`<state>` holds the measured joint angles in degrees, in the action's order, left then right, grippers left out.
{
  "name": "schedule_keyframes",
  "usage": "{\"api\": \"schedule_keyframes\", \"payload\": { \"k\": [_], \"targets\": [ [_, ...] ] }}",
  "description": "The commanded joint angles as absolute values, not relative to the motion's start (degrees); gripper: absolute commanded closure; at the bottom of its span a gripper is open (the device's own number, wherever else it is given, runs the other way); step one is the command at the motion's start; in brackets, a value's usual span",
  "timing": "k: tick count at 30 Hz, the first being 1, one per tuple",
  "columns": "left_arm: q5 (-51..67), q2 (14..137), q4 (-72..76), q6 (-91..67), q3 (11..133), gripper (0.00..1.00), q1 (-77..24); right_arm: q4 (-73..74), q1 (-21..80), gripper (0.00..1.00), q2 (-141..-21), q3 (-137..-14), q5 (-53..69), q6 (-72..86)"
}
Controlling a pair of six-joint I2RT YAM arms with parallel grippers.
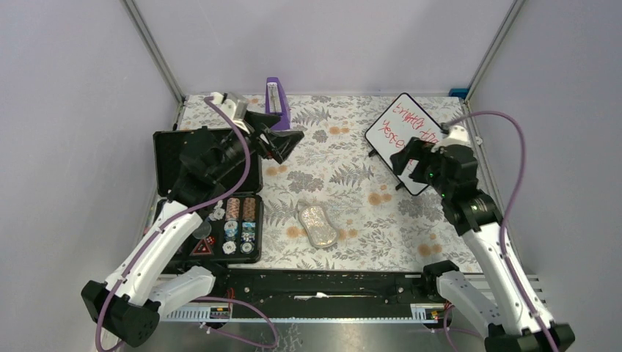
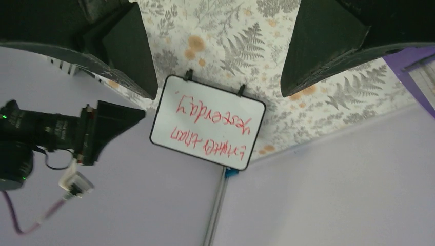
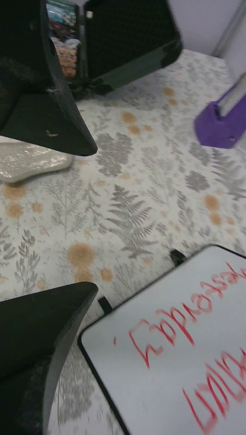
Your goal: Erase the whiteboard
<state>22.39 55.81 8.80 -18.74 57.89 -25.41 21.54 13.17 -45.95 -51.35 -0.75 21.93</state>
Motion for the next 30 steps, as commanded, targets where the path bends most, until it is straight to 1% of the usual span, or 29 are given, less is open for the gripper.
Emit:
{"api": "schedule_keyframes", "payload": {
  "k": [1, 6, 10, 13, 19, 21, 24, 28, 30],
  "targets": [
    [19.7, 55.6, 7.5, -14.9, 60.7, 0.01, -27.7, 18.3, 20.8, 0.01, -54.6, -49.9, 1.8, 25.4],
    [10.3, 53.5, 6.5, -14.2, 59.6, 0.01, -28.0, 16.1, 35.7, 0.01, -66.4, -51.0, -4.3, 26.6],
    [1.8, 52.4, 5.3, -14.8, 59.0, 0.01, -28.0, 11.3, 40.6, 0.01, -74.6, -50.6, -0.3, 28.8],
    [-1.5, 52.3, 4.6, -14.8, 58.9, 0.01, -28.0, 10.6, 46.0, 0.01, -80.6, -52.2, -2.3, 28.5],
    [-1.4, 52.7, 4.5, -15.0, 59.0, 0.01, -28.0, 16.6, 57.9, 0.01, -92.7, -60.2, -14.4, 26.1],
    [-1.7, 52.6, 4.5, -15.0, 59.0, 0.01, -28.0, 17.1, 60.9, 0.01, -95.3, -61.8, -16.4, 24.8],
    [-2.4, 52.7, 4.3, -15.0, 58.9, 0.01, -28.0, 17.9, 63.1, 0.02, -98.6, -63.2, -17.8, 24.6],
    [-2.5, 53.0, 4.2, -15.0, 59.0, 0.01, -28.0, 19.3, 64.2, 0.07, -101.6, -64.3, -20.7, 24.7],
    [-2.3, 53.2, 4.1, -15.1, 59.1, 0.01, -28.0, 19.4, 64.5, 0.11, -102.6, -64.5, -21.0, 24.5]
  ]
}}
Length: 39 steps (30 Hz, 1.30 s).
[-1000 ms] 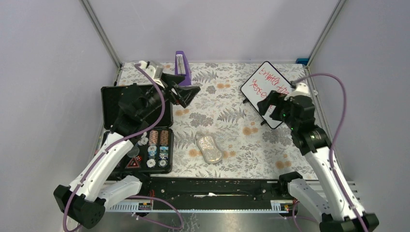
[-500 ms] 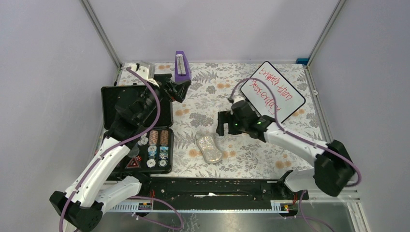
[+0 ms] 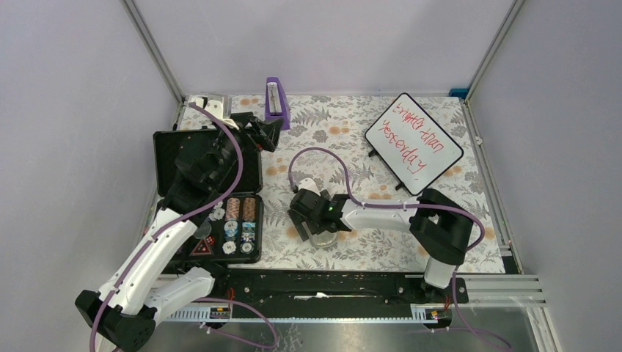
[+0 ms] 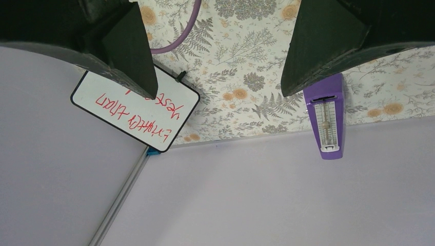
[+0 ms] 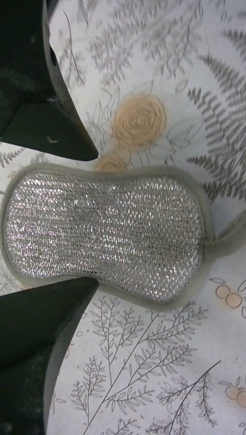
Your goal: Erase the whiteboard
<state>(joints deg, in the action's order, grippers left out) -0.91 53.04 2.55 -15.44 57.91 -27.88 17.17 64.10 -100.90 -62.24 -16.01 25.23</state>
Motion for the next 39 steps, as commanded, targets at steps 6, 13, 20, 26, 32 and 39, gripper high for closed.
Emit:
{"api": "schedule_keyframes", "payload": {
  "k": [6, 13, 20, 26, 32, 39],
  "targets": [
    [-2.1, 53.6, 3.9, -15.1, 59.2, 0.01, -28.0, 20.4, 66.6, 0.21, -107.0, -66.7, -22.8, 24.8],
    [-2.4, 53.8, 3.9, -15.0, 59.2, 0.01, -28.0, 21.3, 68.2, 0.28, -109.6, -68.0, -25.0, 26.4],
    [-2.2, 53.8, 3.6, -15.0, 59.4, 0.01, -28.1, 24.6, 68.4, 0.01, -104.5, -69.4, -25.5, 25.2],
    [-2.5, 53.4, 3.7, -14.9, 59.3, 0.01, -28.1, 19.2, 68.3, 0.00, -99.8, -66.4, -24.1, 25.2],
    [-2.4, 53.5, 3.7, -15.0, 59.3, 0.01, -28.1, 19.2, 68.4, 0.11, -101.9, -66.9, -22.5, 25.2],
    [-2.3, 53.6, 3.6, -15.1, 59.3, 0.01, -28.1, 18.9, 68.4, 0.23, -105.9, -67.7, -21.0, 25.6]
  ]
}}
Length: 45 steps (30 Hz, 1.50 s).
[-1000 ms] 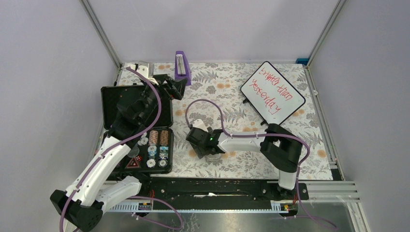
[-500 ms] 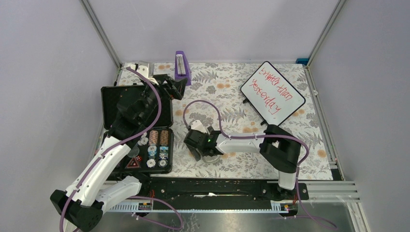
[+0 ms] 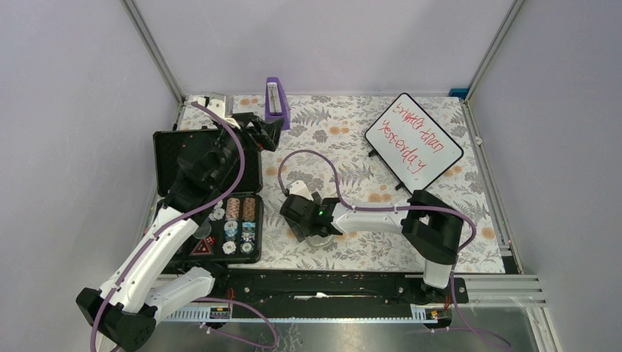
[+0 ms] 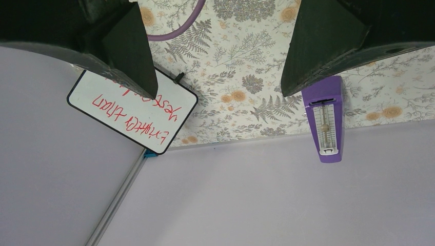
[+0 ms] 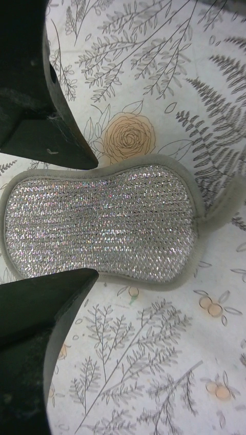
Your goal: Erase the whiteboard
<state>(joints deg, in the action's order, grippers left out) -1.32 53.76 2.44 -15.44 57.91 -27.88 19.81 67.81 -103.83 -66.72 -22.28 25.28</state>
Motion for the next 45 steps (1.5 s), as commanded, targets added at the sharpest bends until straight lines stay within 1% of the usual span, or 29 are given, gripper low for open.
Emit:
{"api": "schedule_keyframes", "payload": {
  "k": [1, 6, 12, 13, 15, 21, 23, 24, 29, 35, 39, 42, 45],
  "targets": [
    [-2.3, 53.6, 3.6, -15.0, 59.3, 0.01, -28.1, 18.6, 68.4, 0.23, -106.6, -67.7, -20.7, 25.5],
    [-2.5, 53.6, 3.6, -15.0, 59.3, 0.01, -28.1, 17.9, 68.9, 0.22, -110.1, -67.6, -19.4, 26.4],
    [-3.1, 53.3, 3.5, -14.8, 59.3, 0.01, -28.1, 17.6, 69.1, 0.34, -112.2, -66.8, -20.7, 27.5],
    [-3.2, 53.3, 3.5, -14.8, 59.2, 0.01, -28.1, 17.6, 69.1, 0.38, -112.2, -66.5, -21.2, 27.6],
    [-3.4, 53.2, 3.5, -14.8, 59.2, 0.01, -28.1, 17.9, 69.1, 0.50, -111.6, -66.2, -22.8, 27.7],
    [-3.0, 53.4, 3.5, -14.9, 59.2, 0.01, -28.1, 18.2, 69.1, 0.79, -107.9, -65.2, -26.5, 27.6],
    [-3.0, 53.4, 3.5, -14.9, 59.2, 0.01, -28.1, 18.4, 69.0, 0.92, -106.7, -65.0, -28.4, 27.4],
    [-3.1, 53.5, 3.6, -14.9, 59.2, 0.01, -28.1, 18.8, 69.0, 1.00, -106.2, -65.0, -29.9, 27.4],
    [-3.2, 53.4, 3.5, -14.9, 59.2, 0.01, -28.1, 21.3, 68.0, 1.00, -103.6, -65.2, -37.7, 26.7],
    [-3.2, 53.1, 3.5, -14.8, 59.2, 0.01, -28.1, 22.1, 61.9, 1.00, -97.4, -62.4, -41.3, 24.2],
    [-3.3, 53.4, 3.5, -14.8, 59.2, 0.01, -28.1, 23.0, 53.2, 1.00, -91.9, -59.5, -44.5, 22.4],
    [-3.0, 53.6, 3.5, -15.1, 59.2, 0.01, -28.1, 23.0, 44.0, 1.00, -88.3, -59.0, -48.2, 19.5],
    [-2.4, 53.8, 3.5, -15.5, 59.2, 0.01, -28.1, 23.0, 33.9, 1.00, -86.7, -61.5, -49.9, 15.2]
  ]
}}
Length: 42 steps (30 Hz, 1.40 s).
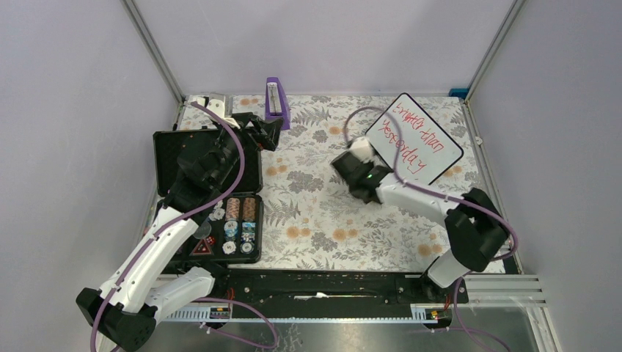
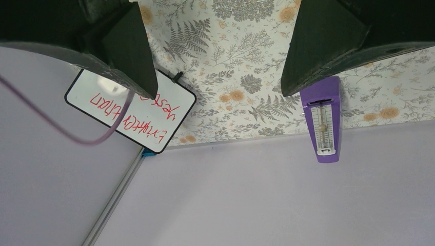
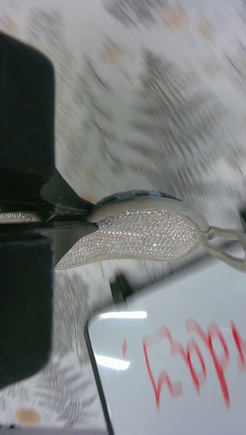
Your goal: Erase the whiteboard
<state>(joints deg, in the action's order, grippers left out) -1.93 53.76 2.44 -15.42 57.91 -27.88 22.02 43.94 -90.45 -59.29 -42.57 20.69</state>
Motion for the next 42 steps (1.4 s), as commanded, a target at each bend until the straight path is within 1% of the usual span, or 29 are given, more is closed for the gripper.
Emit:
{"api": "schedule_keyframes", "payload": {
  "k": [1, 4, 8, 11, 14, 19, 24, 29, 36, 39, 42],
  "targets": [
    [-2.3, 53.9, 3.5, -15.6, 59.2, 0.01, -28.1, 23.0, 31.1, 1.00, -86.8, -62.8, -51.4, 13.7],
    [-2.1, 54.5, 3.6, -16.0, 59.2, 0.01, -28.0, 23.1, 24.3, 1.00, -88.4, -67.1, -56.1, 9.7],
    [-1.4, 54.9, 3.7, -16.4, 59.2, 0.01, -28.0, 20.8, 20.6, 1.00, -92.2, -70.6, -64.4, 2.1],
    [-1.2, 55.1, 3.7, -16.7, 59.2, 0.01, -28.0, 20.1, 17.4, 1.00, -94.7, -71.7, -63.4, -1.7],
    [-1.0, 55.3, 3.9, -17.0, 59.1, 0.01, -28.0, 18.9, 16.5, 1.00, -96.6, -71.5, -62.7, -4.1],
    [-0.6, 55.3, 3.9, -17.1, 59.2, 0.01, -28.0, 18.8, 16.6, 1.00, -99.9, -70.9, -63.2, -3.8],
    [-1.0, 55.0, 3.9, -17.1, 59.2, 0.01, -27.9, 23.4, 17.3, 1.00, -104.8, -72.4, -61.5, 0.5],
    [-1.1, 55.2, 3.9, -17.0, 59.2, 0.01, -27.6, 23.2, 22.1, 1.00, -109.0, -71.8, -60.9, 2.5],
    [-0.6, 55.6, 3.9, -17.3, 59.2, 0.01, -27.0, 24.5, 28.3, 1.00, -114.9, -72.5, -56.0, 7.2],
    [-0.5, 55.7, 3.9, -17.4, 59.2, 0.01, -27.0, 25.0, 29.6, 1.00, -115.8, -73.0, -52.2, 8.9],
    [-0.4, 55.8, 3.9, -17.4, 59.2, 0.01, -27.0, 26.0, 30.1, 1.00, -113.5, -73.2, -49.8, 10.1]
  ]
}}
